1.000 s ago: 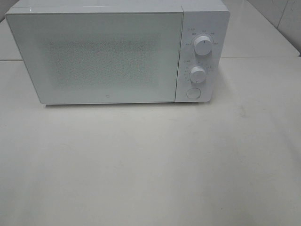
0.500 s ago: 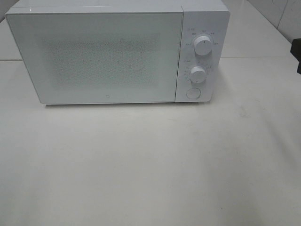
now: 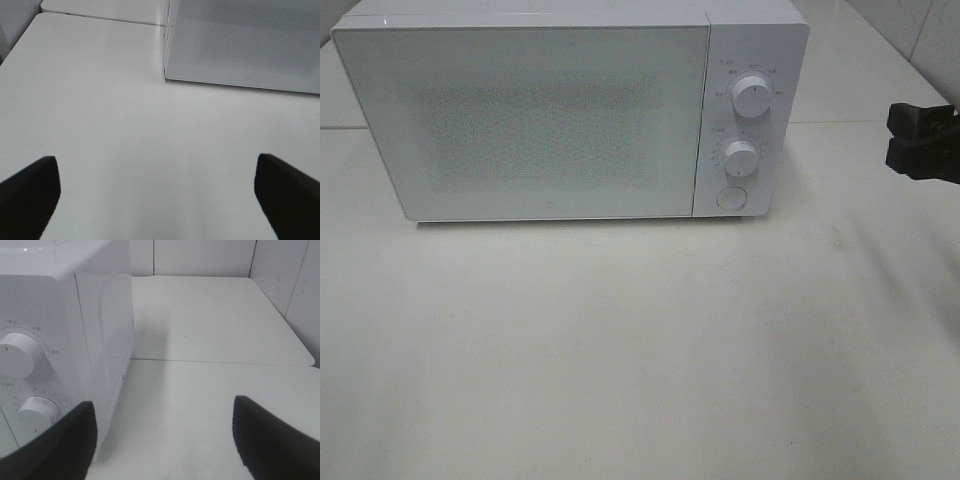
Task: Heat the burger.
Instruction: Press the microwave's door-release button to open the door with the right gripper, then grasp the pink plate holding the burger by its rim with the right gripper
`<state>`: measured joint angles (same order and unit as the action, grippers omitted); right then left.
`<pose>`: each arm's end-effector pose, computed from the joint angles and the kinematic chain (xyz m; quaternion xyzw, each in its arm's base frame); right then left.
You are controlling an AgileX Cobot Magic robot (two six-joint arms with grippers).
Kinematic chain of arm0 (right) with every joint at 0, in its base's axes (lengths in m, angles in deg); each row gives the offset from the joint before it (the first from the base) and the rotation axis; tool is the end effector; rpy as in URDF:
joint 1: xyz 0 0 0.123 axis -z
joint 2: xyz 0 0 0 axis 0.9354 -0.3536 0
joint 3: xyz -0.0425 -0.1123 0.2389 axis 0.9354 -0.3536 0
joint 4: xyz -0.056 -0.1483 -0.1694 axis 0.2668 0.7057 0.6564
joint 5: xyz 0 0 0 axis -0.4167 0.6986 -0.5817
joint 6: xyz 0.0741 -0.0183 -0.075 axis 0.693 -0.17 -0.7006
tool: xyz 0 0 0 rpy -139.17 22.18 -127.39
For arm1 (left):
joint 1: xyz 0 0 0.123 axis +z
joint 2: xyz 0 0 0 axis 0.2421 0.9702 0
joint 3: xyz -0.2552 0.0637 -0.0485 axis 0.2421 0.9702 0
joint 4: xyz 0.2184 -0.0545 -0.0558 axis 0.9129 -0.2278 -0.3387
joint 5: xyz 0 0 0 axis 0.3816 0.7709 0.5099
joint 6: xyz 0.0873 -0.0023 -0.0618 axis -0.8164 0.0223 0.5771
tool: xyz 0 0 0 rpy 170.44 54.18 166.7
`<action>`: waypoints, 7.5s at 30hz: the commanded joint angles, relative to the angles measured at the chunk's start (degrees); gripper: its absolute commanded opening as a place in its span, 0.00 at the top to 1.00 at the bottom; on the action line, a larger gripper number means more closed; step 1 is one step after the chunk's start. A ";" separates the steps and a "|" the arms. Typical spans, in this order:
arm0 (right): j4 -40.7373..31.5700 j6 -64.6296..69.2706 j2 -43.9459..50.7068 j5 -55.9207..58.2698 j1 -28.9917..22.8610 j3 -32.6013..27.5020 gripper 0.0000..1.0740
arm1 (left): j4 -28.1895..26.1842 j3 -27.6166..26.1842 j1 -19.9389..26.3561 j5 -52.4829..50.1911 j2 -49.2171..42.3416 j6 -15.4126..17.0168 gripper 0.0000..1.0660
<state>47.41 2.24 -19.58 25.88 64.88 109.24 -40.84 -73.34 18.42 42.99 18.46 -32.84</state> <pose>0.2407 0.0148 0.2129 -0.0106 0.7575 0.0183 0.6525 0.0061 -0.0127 0.2646 -0.0207 0.8497 -0.0449 0.5250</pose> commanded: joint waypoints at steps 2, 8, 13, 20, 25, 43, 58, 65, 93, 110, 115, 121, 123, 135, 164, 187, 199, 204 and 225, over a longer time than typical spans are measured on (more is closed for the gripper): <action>-1.83 -2.35 -4.24 -5.73 -0.40 -0.17 0.31 | -0.23 0.17 0.11 -0.69 -0.97 0.23 0.08; -16.21 -10.31 -12.20 -16.39 -11.12 -1.43 0.31 | -0.23 0.17 0.11 -0.69 -0.97 0.23 0.08; -23.26 -12.55 -15.87 -21.03 -17.76 -1.32 0.31 | -0.23 0.17 0.11 -0.69 -0.97 0.23 0.08; -33.17 -12.66 -20.28 -23.38 -27.96 -0.29 0.31 | -0.23 0.17 0.11 -0.69 -0.97 0.23 0.08; -38.62 -13.24 -22.75 -23.95 -34.66 2.12 0.31 | -0.23 0.17 0.11 -0.69 -0.97 0.23 0.08; -47.27 -7.56 -24.98 -22.40 -43.20 6.02 0.31 | -0.23 0.17 0.11 -0.69 -0.97 0.23 0.08; -46.93 40.74 -24.98 -14.32 -43.20 6.02 0.77 | -0.23 0.17 0.11 -0.69 -0.97 0.23 0.08; -45.95 59.07 -24.98 -13.87 -43.20 6.02 1.00 | -0.23 0.17 0.11 -0.69 -0.97 0.23 0.08; -43.43 69.79 -34.38 -13.81 -36.10 15.99 1.00 | -0.23 0.17 0.11 -0.69 -0.97 0.17 0.08; -46.01 71.56 -42.28 -12.78 -32.31 23.09 1.00 | -0.29 0.17 0.11 -0.63 -0.97 0.00 0.08; -45.89 71.51 -44.46 -11.80 -31.68 25.61 1.00 | -0.29 0.17 0.11 -0.63 -0.97 0.00 0.08; -46.01 71.51 -46.01 -11.69 -31.28 27.56 1.00 | -0.29 0.17 0.11 -0.63 -0.97 0.00 0.08; -46.35 71.62 -46.75 -11.46 -30.77 28.48 1.00 | -0.29 0.17 0.11 -0.63 -0.97 0.00 0.08; -46.47 71.10 -48.82 -9.97 -29.39 32.03 1.00 | -0.29 0.17 0.11 -0.63 -0.97 0.00 0.08; -47.44 70.02 -50.76 -18.28 -27.67 37.59 1.00 | -0.29 0.17 0.11 -0.63 -0.97 0.00 0.08; -44.63 69.56 -52.71 -15.87 -27.22 43.26 1.00 | -0.29 0.17 0.11 -0.63 -0.97 0.00 0.08; -44.18 67.78 -49.96 -11.40 -27.22 38.79 1.00 | -0.29 0.17 0.11 -0.63 -0.97 0.00 0.08; -43.83 66.12 -47.61 -9.00 -27.79 35.41 0.99 | -0.29 0.17 0.11 -0.63 -0.97 0.00 0.08; -40.39 44.18 -36.27 13.41 -27.90 26.13 0.99 | -0.29 0.17 0.11 -0.63 -0.97 0.00 0.08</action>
<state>6.04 48.99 -56.83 38.03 36.92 135.48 -40.84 -73.34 18.42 42.99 18.46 -32.84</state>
